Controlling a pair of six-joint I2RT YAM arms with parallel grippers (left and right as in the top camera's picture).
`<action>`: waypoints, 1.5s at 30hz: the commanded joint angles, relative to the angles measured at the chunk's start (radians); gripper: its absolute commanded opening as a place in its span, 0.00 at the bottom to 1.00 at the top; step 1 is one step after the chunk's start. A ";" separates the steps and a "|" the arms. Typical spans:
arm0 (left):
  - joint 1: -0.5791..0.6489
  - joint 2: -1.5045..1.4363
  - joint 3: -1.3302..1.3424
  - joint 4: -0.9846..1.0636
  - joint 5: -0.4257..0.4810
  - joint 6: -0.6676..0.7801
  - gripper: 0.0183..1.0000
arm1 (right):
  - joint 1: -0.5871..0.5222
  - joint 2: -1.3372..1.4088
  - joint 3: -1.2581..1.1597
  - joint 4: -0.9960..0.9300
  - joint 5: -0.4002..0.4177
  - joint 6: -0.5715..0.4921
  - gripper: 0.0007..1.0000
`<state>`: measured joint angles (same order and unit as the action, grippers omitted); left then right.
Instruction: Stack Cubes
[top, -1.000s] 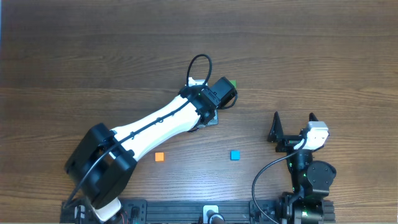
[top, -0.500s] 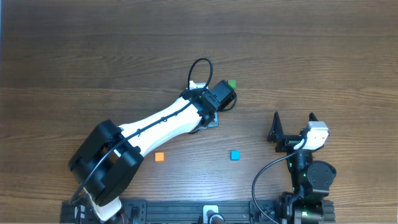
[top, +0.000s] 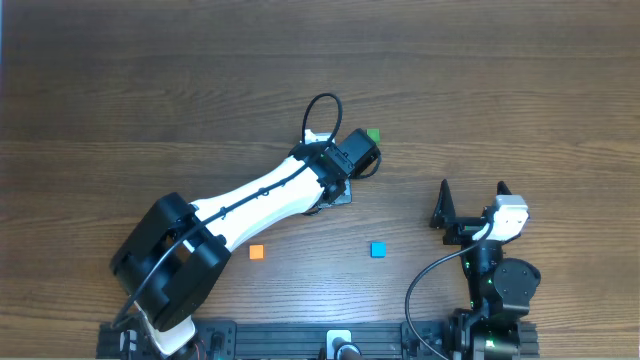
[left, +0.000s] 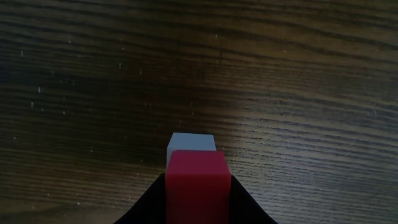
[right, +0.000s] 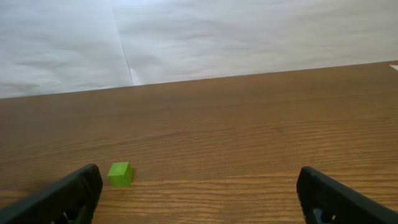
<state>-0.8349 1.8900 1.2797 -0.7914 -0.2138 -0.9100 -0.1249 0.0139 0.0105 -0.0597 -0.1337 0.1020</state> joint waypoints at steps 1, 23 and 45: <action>0.001 0.007 -0.010 0.003 -0.008 -0.008 0.02 | 0.001 -0.009 -0.005 -0.001 -0.015 -0.003 0.99; 0.001 -0.016 -0.010 0.002 -0.023 -0.015 0.04 | 0.001 -0.009 -0.005 -0.002 -0.015 -0.003 0.99; 0.001 -0.016 -0.010 0.002 -0.050 -0.023 0.05 | 0.001 -0.009 -0.005 -0.002 -0.015 -0.003 0.99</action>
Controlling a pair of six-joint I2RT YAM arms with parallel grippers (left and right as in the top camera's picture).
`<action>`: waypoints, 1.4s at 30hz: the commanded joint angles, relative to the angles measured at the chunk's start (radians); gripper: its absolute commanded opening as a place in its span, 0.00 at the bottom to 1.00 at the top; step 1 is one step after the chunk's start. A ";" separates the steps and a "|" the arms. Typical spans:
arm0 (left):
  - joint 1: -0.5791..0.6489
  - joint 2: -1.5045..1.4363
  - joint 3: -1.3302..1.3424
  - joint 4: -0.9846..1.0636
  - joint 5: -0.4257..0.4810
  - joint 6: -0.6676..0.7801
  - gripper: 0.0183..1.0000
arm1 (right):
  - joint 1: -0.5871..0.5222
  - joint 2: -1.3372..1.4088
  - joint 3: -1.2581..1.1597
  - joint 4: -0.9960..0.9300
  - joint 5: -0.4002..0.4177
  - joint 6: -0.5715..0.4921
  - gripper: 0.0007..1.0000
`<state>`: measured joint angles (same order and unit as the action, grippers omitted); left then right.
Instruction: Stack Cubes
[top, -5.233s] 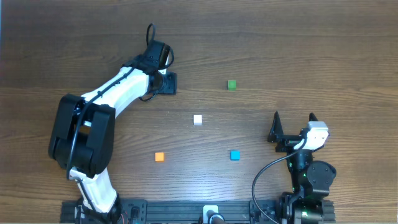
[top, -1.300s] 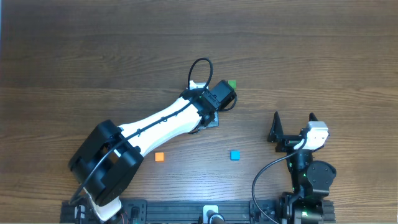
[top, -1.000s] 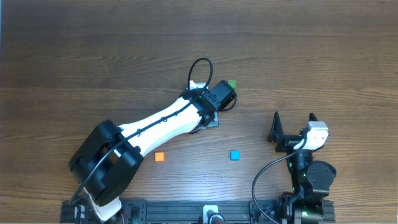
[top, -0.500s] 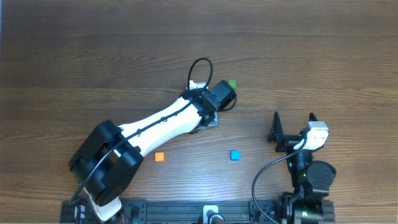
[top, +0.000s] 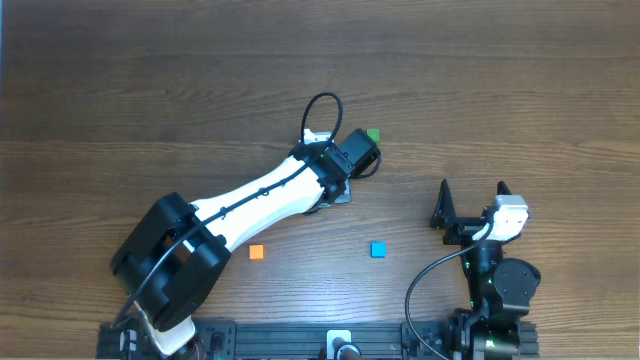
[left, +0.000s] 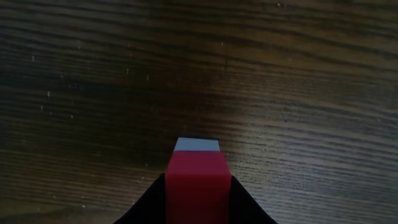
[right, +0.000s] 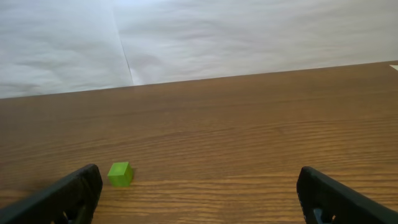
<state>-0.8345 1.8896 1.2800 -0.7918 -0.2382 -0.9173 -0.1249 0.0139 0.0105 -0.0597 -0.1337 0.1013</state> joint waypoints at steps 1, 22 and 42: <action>0.001 -0.016 -0.010 0.003 -0.026 -0.016 0.05 | 0.001 -0.009 -0.005 -0.001 -0.015 -0.002 0.99; -0.006 -0.016 -0.010 0.003 -0.025 -0.016 0.25 | 0.001 -0.009 -0.005 -0.002 -0.015 -0.002 0.99; -0.006 -0.016 -0.010 0.003 -0.026 -0.015 0.36 | 0.001 -0.009 -0.005 -0.002 -0.015 -0.002 0.99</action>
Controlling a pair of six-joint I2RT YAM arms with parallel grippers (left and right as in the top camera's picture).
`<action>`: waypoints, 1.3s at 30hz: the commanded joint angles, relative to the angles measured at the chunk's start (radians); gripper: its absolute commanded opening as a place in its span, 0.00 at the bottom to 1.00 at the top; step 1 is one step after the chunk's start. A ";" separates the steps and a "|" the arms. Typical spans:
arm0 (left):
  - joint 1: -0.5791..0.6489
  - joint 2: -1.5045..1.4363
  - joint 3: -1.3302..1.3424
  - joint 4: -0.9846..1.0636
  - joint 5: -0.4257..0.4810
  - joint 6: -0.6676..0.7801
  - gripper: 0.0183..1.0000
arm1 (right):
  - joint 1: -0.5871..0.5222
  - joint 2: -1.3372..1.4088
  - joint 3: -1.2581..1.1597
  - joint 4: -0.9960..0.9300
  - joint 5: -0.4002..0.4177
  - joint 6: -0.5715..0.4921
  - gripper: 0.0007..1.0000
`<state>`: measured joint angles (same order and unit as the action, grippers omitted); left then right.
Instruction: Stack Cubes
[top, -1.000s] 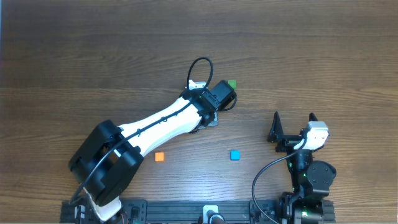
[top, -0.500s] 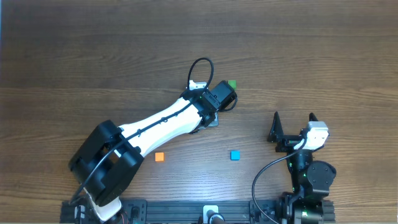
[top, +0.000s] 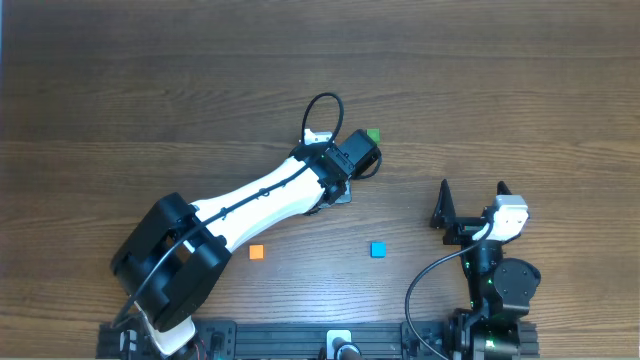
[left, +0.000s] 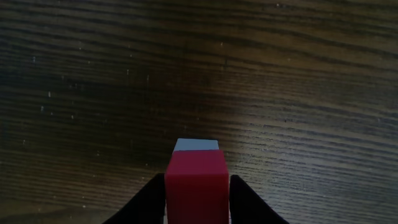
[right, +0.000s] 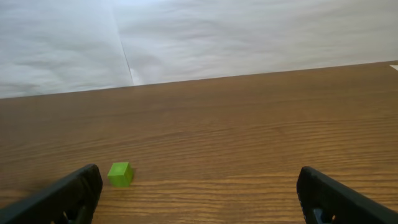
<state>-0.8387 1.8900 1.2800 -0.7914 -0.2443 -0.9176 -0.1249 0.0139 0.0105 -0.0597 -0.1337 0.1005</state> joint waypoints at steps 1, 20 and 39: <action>-0.002 -0.016 -0.010 0.002 -0.020 -0.015 0.37 | 0.001 -0.009 -0.005 -0.002 -0.015 -0.001 0.99; 0.042 -0.367 -0.011 -0.091 -0.089 -0.008 1.00 | 0.001 -0.009 -0.005 -0.002 -0.015 -0.001 0.99; 0.186 -0.726 -0.607 0.040 0.094 -0.011 1.00 | 0.001 -0.009 -0.005 -0.002 -0.015 -0.001 0.99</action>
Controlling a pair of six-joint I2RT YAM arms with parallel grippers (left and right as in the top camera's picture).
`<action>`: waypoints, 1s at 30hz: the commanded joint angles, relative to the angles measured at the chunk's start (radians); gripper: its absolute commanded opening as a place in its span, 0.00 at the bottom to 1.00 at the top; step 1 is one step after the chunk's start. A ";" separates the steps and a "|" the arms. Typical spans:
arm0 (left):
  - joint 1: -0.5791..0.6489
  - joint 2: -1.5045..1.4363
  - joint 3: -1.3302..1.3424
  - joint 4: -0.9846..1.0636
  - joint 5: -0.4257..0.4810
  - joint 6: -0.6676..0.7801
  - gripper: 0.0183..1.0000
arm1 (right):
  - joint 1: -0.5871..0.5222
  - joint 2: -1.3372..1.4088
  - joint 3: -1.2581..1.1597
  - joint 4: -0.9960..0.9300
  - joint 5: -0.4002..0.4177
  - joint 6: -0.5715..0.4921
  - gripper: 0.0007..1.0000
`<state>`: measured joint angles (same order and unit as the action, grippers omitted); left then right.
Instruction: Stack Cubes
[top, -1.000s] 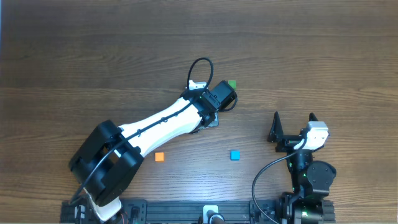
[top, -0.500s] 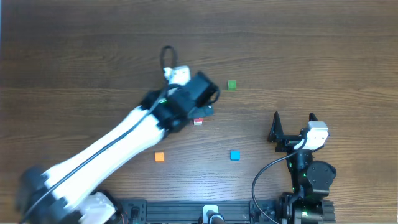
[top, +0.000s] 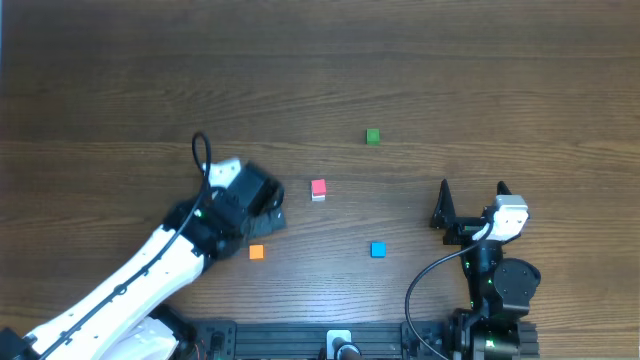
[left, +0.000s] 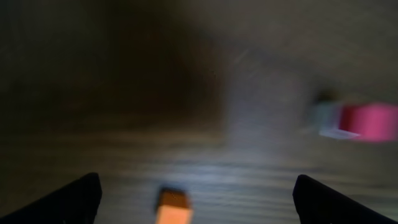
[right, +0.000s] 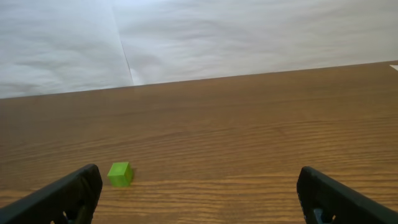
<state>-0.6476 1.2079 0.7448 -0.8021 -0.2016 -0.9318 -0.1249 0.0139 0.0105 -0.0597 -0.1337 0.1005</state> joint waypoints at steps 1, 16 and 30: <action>-0.013 -0.043 -0.090 0.068 0.051 0.003 1.00 | 0.001 -0.009 -0.005 -0.002 -0.015 -0.001 0.99; -0.136 0.167 -0.156 0.205 0.040 0.007 1.00 | 0.001 -0.009 -0.005 -0.002 -0.015 -0.001 0.99; -0.129 0.180 -0.156 0.192 0.080 0.058 0.97 | 0.001 -0.009 -0.005 -0.002 -0.015 -0.001 0.99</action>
<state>-0.7803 1.3792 0.5999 -0.6060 -0.1448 -0.9127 -0.1249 0.0139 0.0105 -0.0597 -0.1337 0.1013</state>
